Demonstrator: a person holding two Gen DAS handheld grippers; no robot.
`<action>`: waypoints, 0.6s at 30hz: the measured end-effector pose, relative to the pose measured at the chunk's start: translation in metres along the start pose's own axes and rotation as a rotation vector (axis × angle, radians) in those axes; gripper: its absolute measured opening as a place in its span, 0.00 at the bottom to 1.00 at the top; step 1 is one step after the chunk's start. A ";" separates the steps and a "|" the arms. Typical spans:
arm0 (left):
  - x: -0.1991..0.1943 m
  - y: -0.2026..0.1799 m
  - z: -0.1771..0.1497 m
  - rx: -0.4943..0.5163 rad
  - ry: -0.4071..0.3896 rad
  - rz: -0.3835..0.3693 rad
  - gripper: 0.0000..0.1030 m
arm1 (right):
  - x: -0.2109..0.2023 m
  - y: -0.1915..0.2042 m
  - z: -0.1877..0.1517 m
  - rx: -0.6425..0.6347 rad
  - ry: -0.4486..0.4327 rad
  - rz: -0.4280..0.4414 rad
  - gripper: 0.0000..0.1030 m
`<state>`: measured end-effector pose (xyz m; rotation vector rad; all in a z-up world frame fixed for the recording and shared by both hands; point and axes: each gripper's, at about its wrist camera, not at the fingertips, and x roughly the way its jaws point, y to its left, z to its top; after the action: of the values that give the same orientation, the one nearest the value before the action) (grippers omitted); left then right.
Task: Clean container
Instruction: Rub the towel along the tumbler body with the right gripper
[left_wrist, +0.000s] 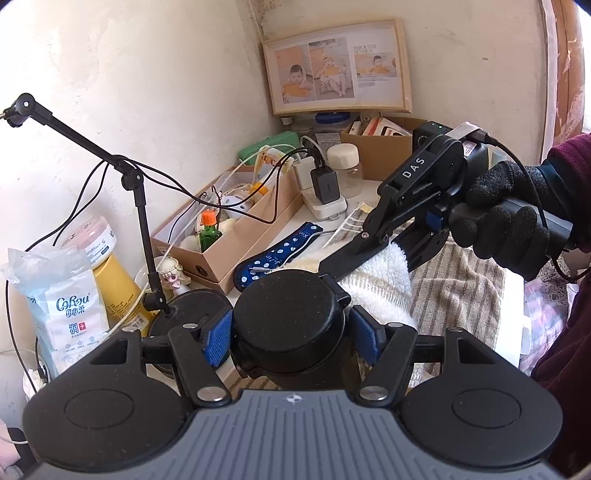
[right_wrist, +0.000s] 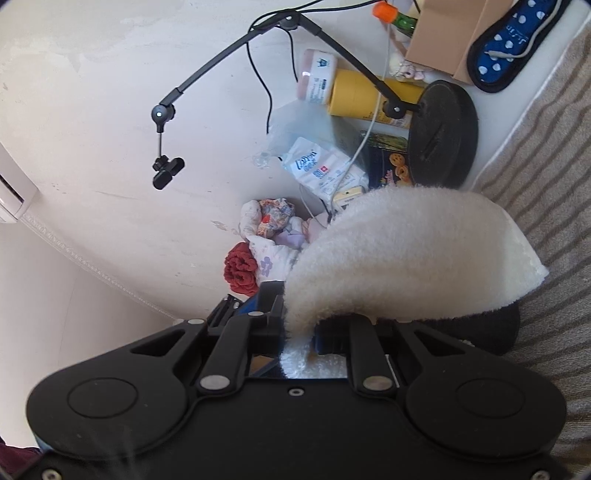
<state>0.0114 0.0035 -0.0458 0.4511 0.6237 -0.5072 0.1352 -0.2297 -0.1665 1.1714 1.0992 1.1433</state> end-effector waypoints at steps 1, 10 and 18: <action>0.000 0.000 0.000 -0.002 -0.001 0.002 0.64 | 0.000 0.000 0.000 -0.006 0.001 -0.010 0.12; -0.001 -0.002 0.000 -0.011 -0.002 0.015 0.64 | 0.003 -0.006 -0.001 -0.049 0.019 -0.125 0.12; 0.001 -0.005 0.002 -0.014 0.004 0.026 0.64 | 0.005 -0.027 0.000 -0.041 0.030 -0.228 0.12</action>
<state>0.0098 -0.0020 -0.0457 0.4461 0.6238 -0.4769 0.1377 -0.2257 -0.1931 0.9731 1.1934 1.0041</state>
